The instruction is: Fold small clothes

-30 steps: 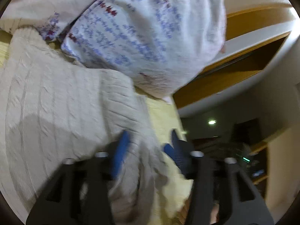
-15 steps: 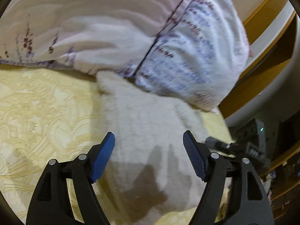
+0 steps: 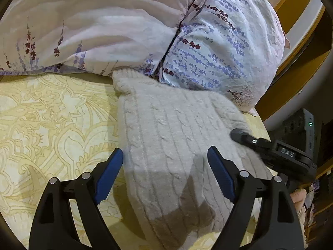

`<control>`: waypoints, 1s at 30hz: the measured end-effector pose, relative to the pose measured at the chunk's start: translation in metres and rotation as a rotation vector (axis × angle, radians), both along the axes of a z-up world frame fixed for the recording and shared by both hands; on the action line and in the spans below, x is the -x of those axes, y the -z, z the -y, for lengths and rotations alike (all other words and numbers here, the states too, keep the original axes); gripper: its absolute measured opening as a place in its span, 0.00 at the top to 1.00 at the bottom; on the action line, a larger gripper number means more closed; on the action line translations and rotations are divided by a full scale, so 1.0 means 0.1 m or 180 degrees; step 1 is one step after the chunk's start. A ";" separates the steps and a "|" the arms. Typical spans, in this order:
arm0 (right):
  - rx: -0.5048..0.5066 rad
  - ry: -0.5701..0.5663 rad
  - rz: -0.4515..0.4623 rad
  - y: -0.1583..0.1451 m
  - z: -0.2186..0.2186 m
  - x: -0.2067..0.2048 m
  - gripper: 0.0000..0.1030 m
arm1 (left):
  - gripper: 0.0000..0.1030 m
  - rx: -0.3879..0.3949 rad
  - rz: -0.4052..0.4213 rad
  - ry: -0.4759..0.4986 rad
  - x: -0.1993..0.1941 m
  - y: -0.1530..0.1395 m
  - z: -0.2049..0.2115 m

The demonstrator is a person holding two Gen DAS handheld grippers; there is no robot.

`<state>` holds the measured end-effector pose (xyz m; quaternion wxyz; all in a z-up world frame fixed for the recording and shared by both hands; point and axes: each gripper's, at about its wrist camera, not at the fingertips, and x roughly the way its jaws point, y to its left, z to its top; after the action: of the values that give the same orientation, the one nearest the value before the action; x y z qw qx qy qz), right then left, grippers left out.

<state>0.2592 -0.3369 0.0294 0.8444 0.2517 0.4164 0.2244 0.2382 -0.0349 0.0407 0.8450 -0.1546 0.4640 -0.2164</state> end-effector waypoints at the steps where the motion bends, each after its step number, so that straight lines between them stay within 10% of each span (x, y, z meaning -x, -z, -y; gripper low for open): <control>1: 0.0078 0.0030 0.0078 -0.06 0.02 0.04 0.86 | 0.19 0.0024 -0.0002 0.0020 0.02 0.01 0.00; 23: 0.0428 0.0705 0.0192 -0.04 0.88 0.27 0.86 | 0.29 0.0334 -0.0140 0.0432 0.18 0.14 0.37; 30: 0.0149 0.0733 -0.0043 0.06 1.12 0.45 0.60 | 0.29 0.0396 -0.0201 0.0462 0.23 0.17 0.39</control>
<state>0.2145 -0.4492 0.0230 0.8673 0.2796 0.3956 0.1144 0.2152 -0.0735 0.0241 0.8008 -0.1794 0.4861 -0.3005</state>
